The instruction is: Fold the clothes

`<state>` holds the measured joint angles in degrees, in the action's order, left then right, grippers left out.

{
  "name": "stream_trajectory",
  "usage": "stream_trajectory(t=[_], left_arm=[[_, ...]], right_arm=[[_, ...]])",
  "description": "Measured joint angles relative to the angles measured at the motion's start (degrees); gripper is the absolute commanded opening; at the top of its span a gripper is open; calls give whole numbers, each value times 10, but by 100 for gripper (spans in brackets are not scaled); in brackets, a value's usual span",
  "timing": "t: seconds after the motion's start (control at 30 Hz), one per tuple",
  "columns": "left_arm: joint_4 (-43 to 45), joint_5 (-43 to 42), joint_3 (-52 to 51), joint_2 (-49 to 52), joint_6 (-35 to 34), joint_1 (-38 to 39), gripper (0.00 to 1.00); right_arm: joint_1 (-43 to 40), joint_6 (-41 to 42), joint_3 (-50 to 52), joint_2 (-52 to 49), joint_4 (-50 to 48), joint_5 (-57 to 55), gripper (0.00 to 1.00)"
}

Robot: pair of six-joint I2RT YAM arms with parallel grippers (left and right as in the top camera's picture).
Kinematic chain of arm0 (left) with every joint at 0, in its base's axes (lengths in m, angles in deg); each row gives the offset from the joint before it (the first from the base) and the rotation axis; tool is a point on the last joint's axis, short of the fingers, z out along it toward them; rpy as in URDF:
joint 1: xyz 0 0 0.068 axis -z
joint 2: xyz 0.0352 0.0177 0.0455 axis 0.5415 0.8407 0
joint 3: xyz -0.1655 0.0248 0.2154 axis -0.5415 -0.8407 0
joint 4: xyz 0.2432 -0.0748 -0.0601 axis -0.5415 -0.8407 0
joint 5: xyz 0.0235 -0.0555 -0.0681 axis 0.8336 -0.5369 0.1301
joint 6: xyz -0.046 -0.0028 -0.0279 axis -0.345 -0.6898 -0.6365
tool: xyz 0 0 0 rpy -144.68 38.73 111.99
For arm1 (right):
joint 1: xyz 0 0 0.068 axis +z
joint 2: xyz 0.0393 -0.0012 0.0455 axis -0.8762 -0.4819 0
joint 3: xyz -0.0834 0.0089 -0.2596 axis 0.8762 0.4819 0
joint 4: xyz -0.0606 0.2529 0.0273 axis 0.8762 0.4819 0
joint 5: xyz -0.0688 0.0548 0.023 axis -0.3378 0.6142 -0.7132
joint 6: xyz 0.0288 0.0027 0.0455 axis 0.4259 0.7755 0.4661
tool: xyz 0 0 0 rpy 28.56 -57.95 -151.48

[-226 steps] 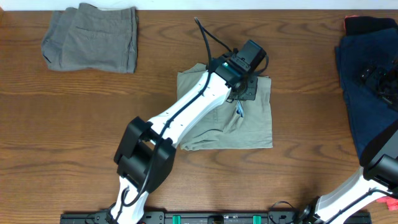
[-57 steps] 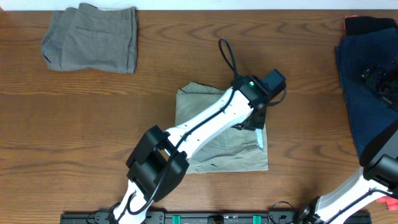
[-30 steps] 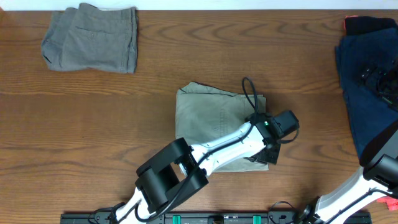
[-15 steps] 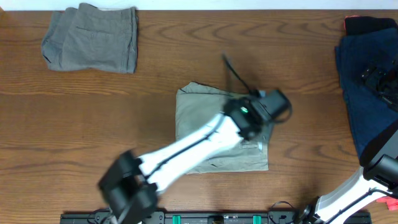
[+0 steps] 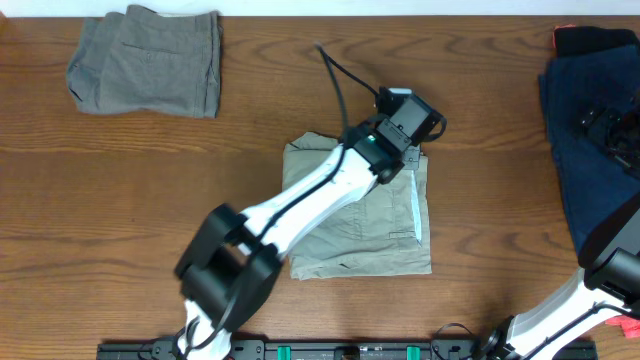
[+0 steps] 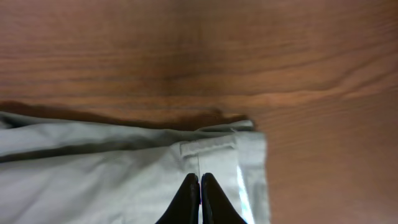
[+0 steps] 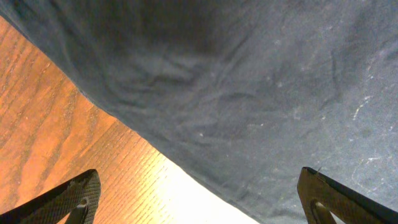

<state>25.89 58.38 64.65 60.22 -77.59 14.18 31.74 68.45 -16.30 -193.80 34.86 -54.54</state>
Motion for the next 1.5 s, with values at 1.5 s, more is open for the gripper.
stream_trajectory(t=[1.5], left_arm=[[-94, -161, -125, -38, -31, 98, 23]], right_arm=[[0, 0, 0, 0, 0, 0, 99]])
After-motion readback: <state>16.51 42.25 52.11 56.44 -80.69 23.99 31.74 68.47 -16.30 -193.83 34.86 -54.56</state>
